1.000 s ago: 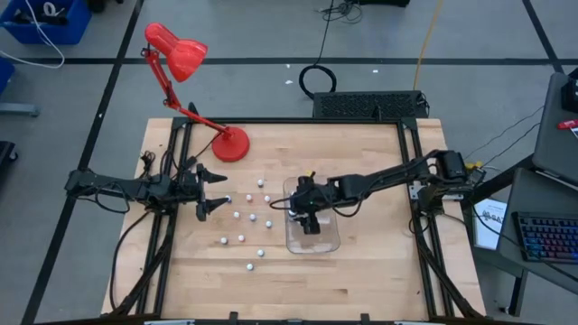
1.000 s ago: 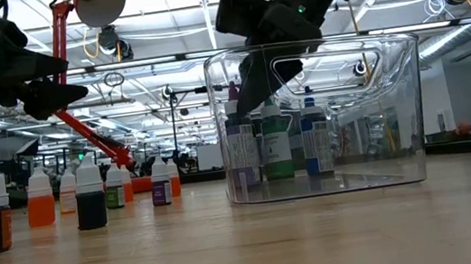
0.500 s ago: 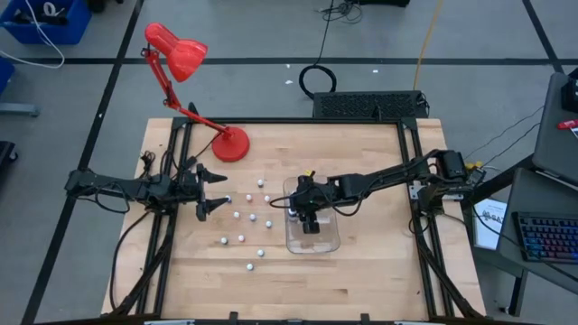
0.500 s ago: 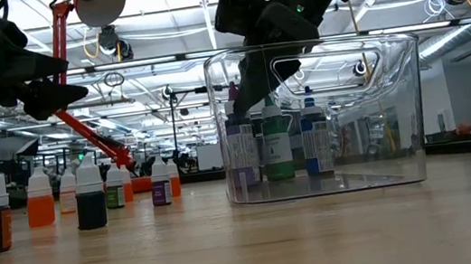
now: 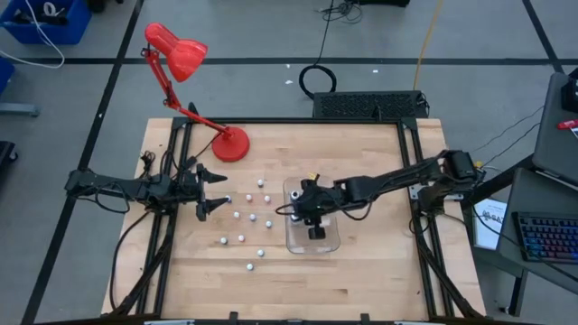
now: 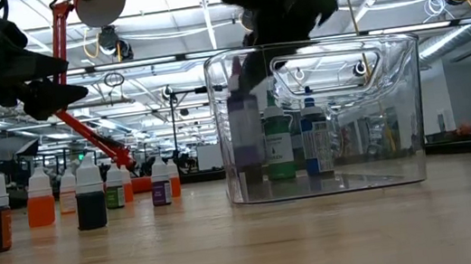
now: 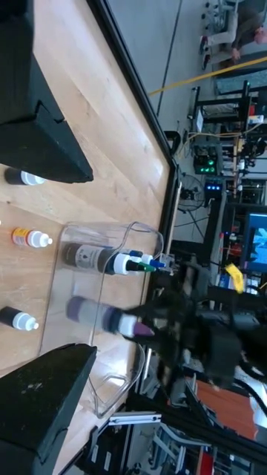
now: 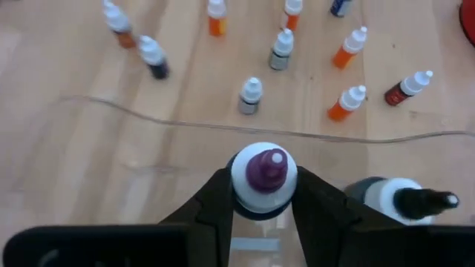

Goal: Pick & Place food coloring
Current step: Move the purple food coloring bottle beside the blue food coloring bottle in the container

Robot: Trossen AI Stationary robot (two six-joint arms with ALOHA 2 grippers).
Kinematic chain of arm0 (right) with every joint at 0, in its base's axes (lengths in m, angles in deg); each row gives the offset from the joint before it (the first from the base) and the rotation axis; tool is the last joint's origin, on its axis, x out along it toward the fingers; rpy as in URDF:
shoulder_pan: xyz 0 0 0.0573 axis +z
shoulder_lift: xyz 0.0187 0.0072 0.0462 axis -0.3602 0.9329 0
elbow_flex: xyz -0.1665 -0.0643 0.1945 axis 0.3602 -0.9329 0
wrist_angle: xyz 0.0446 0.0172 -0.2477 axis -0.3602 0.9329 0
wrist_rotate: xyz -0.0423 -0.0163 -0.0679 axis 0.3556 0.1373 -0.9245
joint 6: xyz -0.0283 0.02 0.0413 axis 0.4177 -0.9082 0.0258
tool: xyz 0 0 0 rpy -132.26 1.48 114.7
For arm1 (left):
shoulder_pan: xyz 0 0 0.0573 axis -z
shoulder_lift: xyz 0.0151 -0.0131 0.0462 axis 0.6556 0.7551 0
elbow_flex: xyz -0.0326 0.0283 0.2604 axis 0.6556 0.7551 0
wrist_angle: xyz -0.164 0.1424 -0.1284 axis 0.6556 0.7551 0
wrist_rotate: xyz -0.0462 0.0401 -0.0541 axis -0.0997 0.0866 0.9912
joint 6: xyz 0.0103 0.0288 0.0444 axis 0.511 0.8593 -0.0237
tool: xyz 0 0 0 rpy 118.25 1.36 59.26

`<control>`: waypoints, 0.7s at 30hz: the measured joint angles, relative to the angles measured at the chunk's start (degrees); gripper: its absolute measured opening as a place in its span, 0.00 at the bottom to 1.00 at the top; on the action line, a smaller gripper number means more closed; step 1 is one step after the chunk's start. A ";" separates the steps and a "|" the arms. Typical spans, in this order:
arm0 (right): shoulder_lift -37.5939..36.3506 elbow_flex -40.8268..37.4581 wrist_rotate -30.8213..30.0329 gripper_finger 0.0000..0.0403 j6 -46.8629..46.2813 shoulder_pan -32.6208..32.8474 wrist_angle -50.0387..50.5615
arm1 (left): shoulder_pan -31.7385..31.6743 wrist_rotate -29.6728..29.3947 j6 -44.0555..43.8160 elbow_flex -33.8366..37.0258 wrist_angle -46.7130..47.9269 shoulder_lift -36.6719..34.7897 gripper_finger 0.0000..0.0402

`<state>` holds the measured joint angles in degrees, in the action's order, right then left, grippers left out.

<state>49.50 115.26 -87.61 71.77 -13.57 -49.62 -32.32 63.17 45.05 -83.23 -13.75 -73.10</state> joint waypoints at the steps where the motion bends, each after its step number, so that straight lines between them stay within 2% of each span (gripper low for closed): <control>1: -0.91 0.00 -0.23 0.24 -0.84 0.45 1.21 | 0.00 0.00 0.00 0.00 0.02 0.00 0.91; 8: -7.13 -0.09 -8.59 0.24 -7.17 2.43 15.74 | 0.00 0.00 0.00 0.00 0.04 0.00 0.91; 10: -8.16 -1.04 -10.77 0.24 -9.07 2.26 17.09 | 0.02 0.00 0.00 0.00 0.02 0.00 0.91; 21: -8.75 -6.57 -10.53 0.24 -13.15 0.28 17.58 | 0.00 0.00 0.00 0.00 0.02 0.00 0.91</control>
<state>40.76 108.69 -98.14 58.63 -13.30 -32.04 -32.32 63.17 45.05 -83.23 -13.73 -73.10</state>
